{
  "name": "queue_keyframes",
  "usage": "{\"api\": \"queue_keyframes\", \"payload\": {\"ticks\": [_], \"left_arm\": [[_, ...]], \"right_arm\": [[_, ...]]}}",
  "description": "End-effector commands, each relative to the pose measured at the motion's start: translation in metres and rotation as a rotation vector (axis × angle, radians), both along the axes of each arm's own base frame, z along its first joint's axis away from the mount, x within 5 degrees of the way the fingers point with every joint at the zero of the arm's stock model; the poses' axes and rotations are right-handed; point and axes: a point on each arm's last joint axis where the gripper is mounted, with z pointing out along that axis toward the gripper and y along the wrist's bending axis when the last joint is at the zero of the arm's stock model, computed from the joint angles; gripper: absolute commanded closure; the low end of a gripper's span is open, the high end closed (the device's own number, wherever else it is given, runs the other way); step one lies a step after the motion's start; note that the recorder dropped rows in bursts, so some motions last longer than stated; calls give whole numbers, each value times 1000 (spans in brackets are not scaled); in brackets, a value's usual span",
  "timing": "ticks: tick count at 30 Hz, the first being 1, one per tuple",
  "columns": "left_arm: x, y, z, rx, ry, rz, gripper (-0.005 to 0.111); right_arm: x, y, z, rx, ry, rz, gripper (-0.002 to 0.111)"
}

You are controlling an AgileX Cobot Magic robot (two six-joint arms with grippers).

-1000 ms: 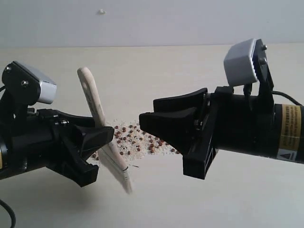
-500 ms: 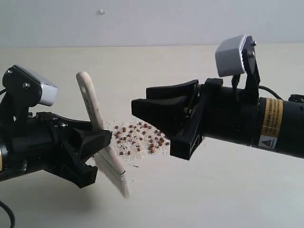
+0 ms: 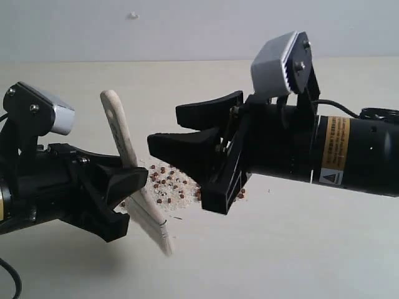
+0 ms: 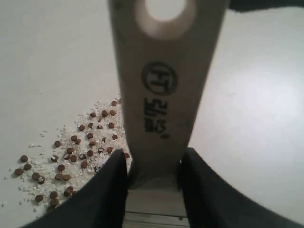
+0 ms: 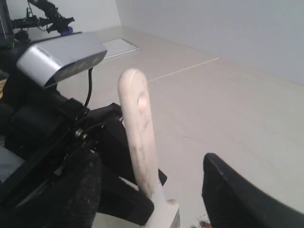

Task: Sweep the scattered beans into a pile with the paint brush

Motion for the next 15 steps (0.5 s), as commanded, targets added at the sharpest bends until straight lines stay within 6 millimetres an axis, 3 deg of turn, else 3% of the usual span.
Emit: {"api": "queue_keyframes", "payload": {"ticks": [1,15], "left_arm": [[3,-3,7,-31,-7,6,107],[3,-3,6,-24,-8,4,107]], "right_arm": [[-4,10,1,-42,-48,10,50],[-3,15,5,-22,-79,-49,50]]}}
